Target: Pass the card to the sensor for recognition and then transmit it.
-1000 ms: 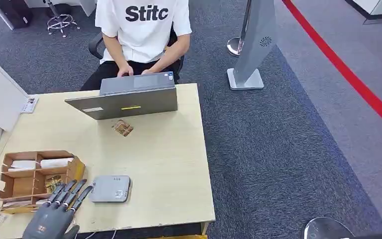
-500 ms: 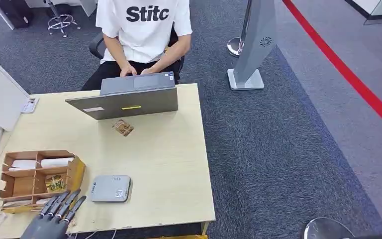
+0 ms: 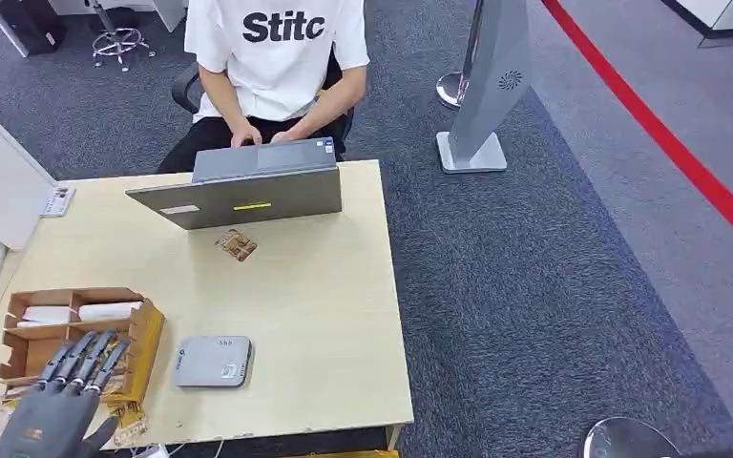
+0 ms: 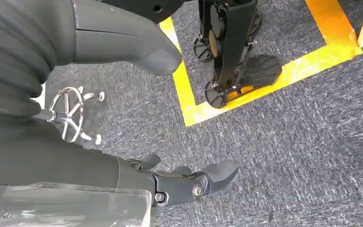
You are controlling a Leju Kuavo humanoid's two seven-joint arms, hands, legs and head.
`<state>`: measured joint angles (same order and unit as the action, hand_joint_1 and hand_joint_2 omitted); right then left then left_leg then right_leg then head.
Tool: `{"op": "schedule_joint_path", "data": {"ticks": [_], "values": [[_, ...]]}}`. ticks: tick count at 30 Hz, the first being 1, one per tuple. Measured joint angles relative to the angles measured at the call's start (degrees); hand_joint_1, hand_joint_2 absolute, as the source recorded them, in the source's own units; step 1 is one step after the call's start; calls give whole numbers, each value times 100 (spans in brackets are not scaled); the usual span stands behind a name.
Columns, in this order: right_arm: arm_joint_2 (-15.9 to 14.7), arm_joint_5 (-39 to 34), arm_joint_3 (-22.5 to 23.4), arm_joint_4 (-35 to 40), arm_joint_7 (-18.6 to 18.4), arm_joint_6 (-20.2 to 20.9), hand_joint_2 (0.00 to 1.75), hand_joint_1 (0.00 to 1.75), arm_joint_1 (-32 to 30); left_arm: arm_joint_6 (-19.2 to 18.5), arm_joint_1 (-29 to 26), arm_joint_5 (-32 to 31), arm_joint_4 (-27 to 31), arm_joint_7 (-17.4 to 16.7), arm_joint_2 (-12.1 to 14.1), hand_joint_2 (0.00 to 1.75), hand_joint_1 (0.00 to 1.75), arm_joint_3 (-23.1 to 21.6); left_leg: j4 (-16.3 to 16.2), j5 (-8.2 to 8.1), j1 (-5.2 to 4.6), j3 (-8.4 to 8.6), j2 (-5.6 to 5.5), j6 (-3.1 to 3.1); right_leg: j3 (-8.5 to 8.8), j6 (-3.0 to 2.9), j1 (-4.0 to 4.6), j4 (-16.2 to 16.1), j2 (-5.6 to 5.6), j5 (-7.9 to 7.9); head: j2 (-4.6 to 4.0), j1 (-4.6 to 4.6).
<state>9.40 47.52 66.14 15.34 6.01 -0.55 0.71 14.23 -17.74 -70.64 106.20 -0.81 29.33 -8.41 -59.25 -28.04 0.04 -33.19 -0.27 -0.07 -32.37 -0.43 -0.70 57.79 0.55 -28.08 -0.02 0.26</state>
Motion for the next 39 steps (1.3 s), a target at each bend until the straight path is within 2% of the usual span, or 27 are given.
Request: {"op": "schedule_joint_path", "data": {"ticks": [11,26,29,39], "values": [[26,101,66,26,2,4,175,0,1,-267,11,103,-236,317,-321,175,0,256,0,0,0,0,0,0,-1,0,0,0,1,-1,0,0],[26,118,83,33,18,22,175,0,1,-267,4,203,-365,354,-325,175,0,356,0,0,0,0,0,0,0,0,0,0,-1,0,0,0],[28,219,103,59,18,41,175,0,0,-295,10,306,-367,367,-369,175,0,664,0,0,0,0,0,0,0,0,0,0,0,0,0,0],[35,308,162,85,18,66,175,0,2,-428,12,341,-391,496,-472,175,0,953,0,0,0,0,0,0,0,0,0,0,0,0,0,0]]}}
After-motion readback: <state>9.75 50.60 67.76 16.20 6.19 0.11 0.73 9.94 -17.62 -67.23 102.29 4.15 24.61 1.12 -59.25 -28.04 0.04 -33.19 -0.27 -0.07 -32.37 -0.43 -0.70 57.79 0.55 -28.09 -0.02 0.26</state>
